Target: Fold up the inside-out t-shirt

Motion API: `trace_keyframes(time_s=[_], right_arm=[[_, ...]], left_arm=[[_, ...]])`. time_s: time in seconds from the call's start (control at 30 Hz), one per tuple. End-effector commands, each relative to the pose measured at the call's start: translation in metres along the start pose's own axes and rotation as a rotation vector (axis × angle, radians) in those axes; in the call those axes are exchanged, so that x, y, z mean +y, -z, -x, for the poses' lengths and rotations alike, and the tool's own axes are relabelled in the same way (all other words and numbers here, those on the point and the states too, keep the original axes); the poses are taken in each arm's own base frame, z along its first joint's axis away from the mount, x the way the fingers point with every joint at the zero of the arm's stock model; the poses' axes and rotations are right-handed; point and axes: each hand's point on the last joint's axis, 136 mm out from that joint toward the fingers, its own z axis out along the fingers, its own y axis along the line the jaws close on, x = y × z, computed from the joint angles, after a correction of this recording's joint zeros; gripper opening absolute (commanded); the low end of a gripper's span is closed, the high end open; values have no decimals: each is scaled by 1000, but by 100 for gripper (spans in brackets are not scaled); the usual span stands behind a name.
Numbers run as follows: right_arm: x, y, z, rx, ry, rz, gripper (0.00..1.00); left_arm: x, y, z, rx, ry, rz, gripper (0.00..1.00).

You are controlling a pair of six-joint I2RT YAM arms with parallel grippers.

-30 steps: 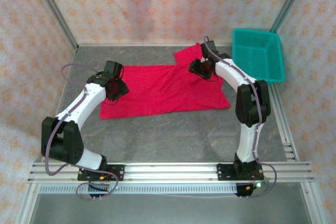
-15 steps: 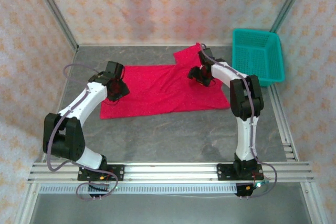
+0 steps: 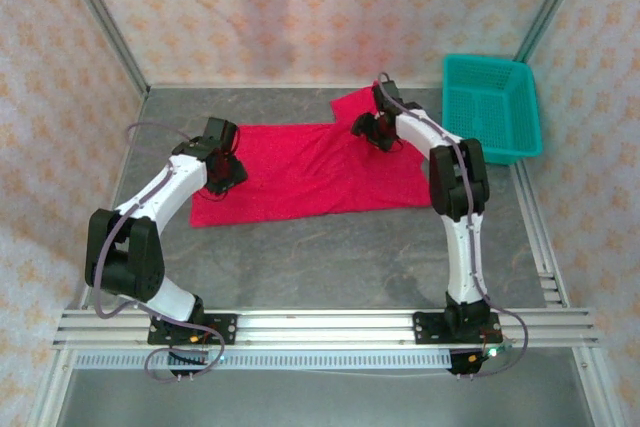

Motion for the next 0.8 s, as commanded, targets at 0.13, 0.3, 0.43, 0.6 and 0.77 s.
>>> trace_keyframes(time_s=[0.13, 0.3, 0.43, 0.6, 0.77], right_arm=[[14, -10, 8, 19, -18, 1, 67], [9, 15, 11, 2, 12, -56, 67], [-2, 53, 11, -53, 21, -115, 67], [-13, 60, -13, -45, -3, -67, 67], [-37, 40, -44, 28, -53, -83, 67]], left_arm=[[-1, 2, 10, -31, -32, 24, 40], [-2, 14, 14, -58, -28, 11, 40], [-9, 13, 14, -64, -23, -31, 41], [-26, -11, 16, -21, -29, -80, 41], [-27, -48, 27, 17, -22, -41, 40]])
